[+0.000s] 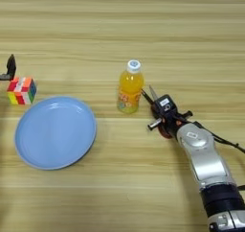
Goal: Move the objects on the table
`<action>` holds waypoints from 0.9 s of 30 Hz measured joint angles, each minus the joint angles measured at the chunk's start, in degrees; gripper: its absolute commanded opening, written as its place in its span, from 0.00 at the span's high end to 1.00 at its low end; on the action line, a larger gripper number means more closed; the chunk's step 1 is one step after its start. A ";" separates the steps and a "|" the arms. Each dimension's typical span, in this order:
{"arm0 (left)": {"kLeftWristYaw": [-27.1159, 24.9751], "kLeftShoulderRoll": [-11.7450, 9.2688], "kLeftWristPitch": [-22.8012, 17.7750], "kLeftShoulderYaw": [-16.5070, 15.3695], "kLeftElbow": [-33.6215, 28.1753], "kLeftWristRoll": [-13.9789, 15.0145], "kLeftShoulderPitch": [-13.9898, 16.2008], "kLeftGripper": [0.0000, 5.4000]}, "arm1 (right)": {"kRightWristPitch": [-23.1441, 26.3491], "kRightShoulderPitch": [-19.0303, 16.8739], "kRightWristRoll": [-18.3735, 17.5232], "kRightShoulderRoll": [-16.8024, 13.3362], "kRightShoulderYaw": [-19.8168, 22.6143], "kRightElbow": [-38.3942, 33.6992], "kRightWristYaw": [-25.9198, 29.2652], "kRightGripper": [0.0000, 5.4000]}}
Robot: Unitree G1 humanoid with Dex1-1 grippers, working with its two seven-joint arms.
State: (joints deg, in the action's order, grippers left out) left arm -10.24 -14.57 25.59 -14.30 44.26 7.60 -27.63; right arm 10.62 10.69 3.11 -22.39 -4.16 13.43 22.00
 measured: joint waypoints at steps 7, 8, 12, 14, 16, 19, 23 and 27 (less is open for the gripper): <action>0.05 0.09 -0.03 0.02 -0.39 -0.03 0.00 0.00 | -0.01 -0.03 -0.09 0.00 0.10 0.00 0.02 0.90; 0.06 0.10 -0.03 0.02 -0.40 -0.03 0.00 0.00 | -0.01 -0.08 -0.25 0.02 0.23 -0.06 -0.03 0.90; 0.08 0.10 -0.04 0.03 -0.41 -0.06 0.01 0.00 | 0.01 -0.66 -1.44 0.26 1.23 -0.67 -0.13 0.90; 0.08 0.11 -0.04 0.03 -0.41 -0.07 0.01 0.00 | 0.00 -1.31 -2.26 0.79 2.11 -1.83 -0.46 0.90; 0.09 0.12 -0.04 0.03 -0.41 -0.07 0.01 0.00 | -0.16 -1.43 -2.96 1.24 2.88 -2.87 -0.83 0.90; 0.09 0.12 -0.05 0.04 -0.41 -0.08 0.01 0.00 | -0.93 -1.44 -4.04 1.98 4.48 -4.77 -1.66 0.90; 0.09 0.13 -0.05 0.04 -0.41 -0.09 0.01 0.00 | -1.29 -1.42 -4.80 2.55 5.80 -6.02 -2.54 0.90; 0.09 0.13 -0.05 0.04 -0.41 -0.09 0.01 0.00 | -1.49 -1.41 -5.59 2.74 7.44 -7.02 -3.61 0.90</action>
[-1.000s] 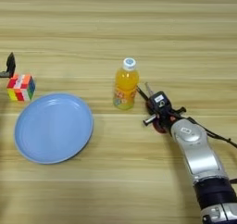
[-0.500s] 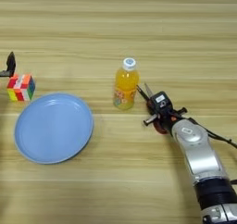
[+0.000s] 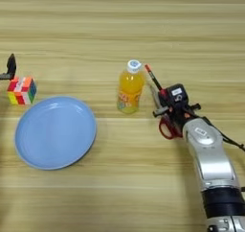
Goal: Move the objects on the table
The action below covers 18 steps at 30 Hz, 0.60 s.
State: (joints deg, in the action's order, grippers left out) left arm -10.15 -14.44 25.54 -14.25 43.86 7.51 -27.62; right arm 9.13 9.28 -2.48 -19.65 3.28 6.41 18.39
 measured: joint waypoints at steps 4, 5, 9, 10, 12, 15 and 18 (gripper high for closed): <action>0.01 0.01 0.00 0.01 0.00 -0.01 0.00 0.00 | -0.39 0.01 -0.98 0.33 1.60 -1.65 -0.90 0.90; 0.01 0.01 0.00 0.02 0.00 -0.03 0.00 0.00 | -0.69 0.02 -1.16 0.34 1.89 -2.09 -1.08 0.90; 0.07 0.06 0.01 0.05 -0.01 -0.29 0.00 0.00 | -1.20 -0.02 -2.49 0.74 4.04 -7.16 -2.67 0.90; 0.07 0.07 0.00 0.05 -0.01 -0.29 0.00 0.00 | -1.17 -0.14 -2.77 0.87 4.23 -8.36 -2.95 0.90; 0.10 0.12 0.00 0.05 -0.02 -0.31 0.01 0.00 | -1.21 -0.39 -3.70 1.42 4.49 -11.72 -3.10 0.90; 0.12 0.15 0.00 0.05 -0.05 -0.32 0.01 0.00 | -1.15 -0.87 -4.73 2.11 4.69 -16.76 -3.24 0.90; 0.14 0.16 0.00 0.04 -0.10 -0.32 0.02 0.00 | -0.78 -1.60 -4.98 2.33 4.07 -22.31 -3.14 0.90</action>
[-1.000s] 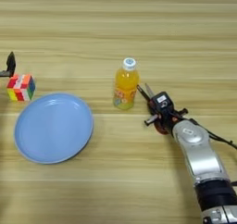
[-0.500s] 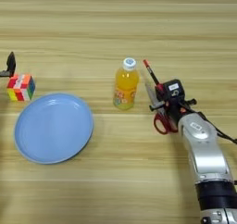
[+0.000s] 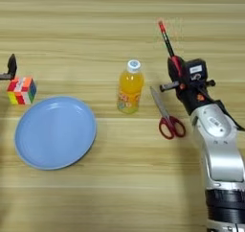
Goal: Move the objects on the table
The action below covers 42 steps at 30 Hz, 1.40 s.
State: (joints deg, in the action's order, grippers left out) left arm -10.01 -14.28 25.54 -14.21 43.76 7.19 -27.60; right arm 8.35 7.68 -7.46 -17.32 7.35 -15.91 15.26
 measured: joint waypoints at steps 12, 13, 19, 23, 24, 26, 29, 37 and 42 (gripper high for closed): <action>0.09 0.03 -0.01 0.01 -0.30 0.00 0.01 0.00 | 10.51 -4.17 -6.88 1.09 -12.27 -17.98 5.52 0.90; 0.13 0.04 -0.01 0.01 -0.33 0.00 0.01 0.00 | 11.46 -4.22 -7.30 1.44 -13.74 -18.23 5.64 0.90; 0.38 0.06 -0.06 0.05 -0.35 -0.01 0.02 0.00 | 12.37 -3.42 -5.05 3.92 -21.00 -13.14 5.57 0.90; 0.56 0.07 -0.08 0.07 -0.35 0.00 0.04 0.00 | 11.71 -2.17 -1.99 5.13 -24.26 -7.41 5.39 0.90; 0.60 0.07 -0.10 0.08 -0.35 0.00 0.04 0.00 | 11.18 -1.67 -1.12 5.45 -25.02 -5.85 5.35 0.90; 0.61 0.07 -0.09 0.09 -0.36 0.00 0.04 0.00 | 10.92 -0.78 0.06 6.52 -26.09 -2.99 5.13 0.90; 0.62 0.07 -0.09 0.10 -0.35 0.00 0.04 0.00 | 10.73 0.20 1.34 7.99 -27.38 -0.11 5.08 0.90; 0.69 0.07 -0.09 0.16 -0.34 0.00 0.03 0.00 | 10.72 2.17 2.66 12.69 -30.40 6.80 5.17 0.90; 0.76 0.09 -0.09 0.28 -0.34 0.00 0.03 0.00 | 11.28 3.34 2.69 17.17 -30.80 12.50 4.02 0.90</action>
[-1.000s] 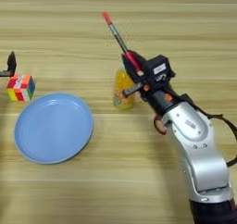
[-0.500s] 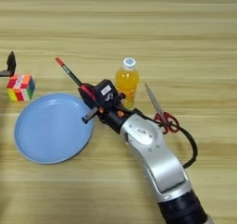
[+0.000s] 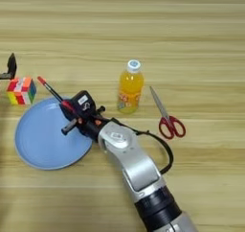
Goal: Move the objects on the table
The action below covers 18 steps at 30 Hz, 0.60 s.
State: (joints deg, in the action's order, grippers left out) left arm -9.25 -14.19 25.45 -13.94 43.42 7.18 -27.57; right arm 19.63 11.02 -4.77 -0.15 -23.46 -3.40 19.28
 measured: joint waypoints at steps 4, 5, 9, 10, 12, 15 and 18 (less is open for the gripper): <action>0.04 0.01 0.00 0.23 -0.01 0.00 0.00 0.00 | -0.07 0.05 0.28 1.77 -0.38 2.33 -0.71 0.90; 0.05 0.01 0.00 0.25 -0.02 0.00 0.00 0.00 | -0.10 0.05 0.42 2.16 -0.37 3.01 -0.97 0.90; 0.07 0.01 0.00 0.34 -0.08 0.00 0.01 0.00 | -0.11 0.01 1.15 2.51 -0.59 4.51 -1.36 0.90; 0.07 0.01 0.00 0.37 -0.10 0.00 0.01 0.00 | -0.12 0.01 1.29 2.64 -0.76 5.12 -1.38 0.90; 0.07 0.01 0.00 0.44 -0.14 0.00 0.01 0.00 | -0.12 -0.02 1.42 2.63 -0.87 6.01 -1.44 0.90; 0.08 0.01 0.00 0.56 -0.17 0.01 0.02 0.00 | -0.14 -0.02 1.85 2.65 -0.81 7.10 -2.17 0.90; 0.08 0.01 0.00 0.60 -0.22 0.01 0.03 0.00 | -0.14 -0.02 2.23 2.71 -0.59 7.91 -2.81 0.90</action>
State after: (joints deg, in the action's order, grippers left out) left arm -9.17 -14.18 25.45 -13.33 43.20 7.19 -27.54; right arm 19.49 11.01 -2.54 2.56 -24.04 4.51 16.47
